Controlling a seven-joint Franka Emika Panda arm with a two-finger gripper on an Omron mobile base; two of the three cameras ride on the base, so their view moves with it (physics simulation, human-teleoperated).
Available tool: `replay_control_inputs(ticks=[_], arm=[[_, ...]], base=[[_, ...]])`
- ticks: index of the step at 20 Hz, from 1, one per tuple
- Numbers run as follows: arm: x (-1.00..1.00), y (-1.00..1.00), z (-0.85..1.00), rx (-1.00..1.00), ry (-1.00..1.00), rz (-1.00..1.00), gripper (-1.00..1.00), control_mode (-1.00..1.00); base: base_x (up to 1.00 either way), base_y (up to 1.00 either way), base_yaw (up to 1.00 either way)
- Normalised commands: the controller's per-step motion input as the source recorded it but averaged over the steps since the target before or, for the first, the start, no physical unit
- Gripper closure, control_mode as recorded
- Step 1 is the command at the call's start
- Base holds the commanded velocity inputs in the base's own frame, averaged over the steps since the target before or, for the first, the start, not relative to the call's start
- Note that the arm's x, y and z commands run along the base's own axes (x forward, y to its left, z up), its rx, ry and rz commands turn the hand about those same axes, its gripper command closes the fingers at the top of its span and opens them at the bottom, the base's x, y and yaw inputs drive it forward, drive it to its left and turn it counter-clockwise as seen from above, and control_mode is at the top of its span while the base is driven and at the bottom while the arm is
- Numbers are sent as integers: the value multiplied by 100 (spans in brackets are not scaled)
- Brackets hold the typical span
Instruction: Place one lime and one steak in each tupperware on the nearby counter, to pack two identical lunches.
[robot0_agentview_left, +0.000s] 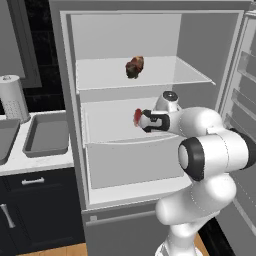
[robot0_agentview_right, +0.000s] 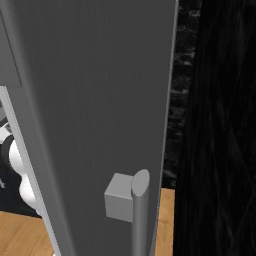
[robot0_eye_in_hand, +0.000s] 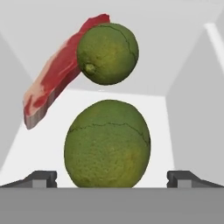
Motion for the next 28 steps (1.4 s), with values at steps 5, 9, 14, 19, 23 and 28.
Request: replay_control_inputs(ticks=[5,9,14,19,23,28], arm=[[12,0,19,0,0,0,-100,-100],[20,0,1,0,0,0,-100,-100],[5,0,-8,0,0,0,-100,-100],[0,0,-26,0,0,0,-100,-100],[0,0,-19,0,0,0,-100,-100],[8,0,0,0,0,0,-100,-100]], base=[[0,0,0],[0,0,0],[0,0,0],[0,0,0],[0,0,0],[0,0,0]])
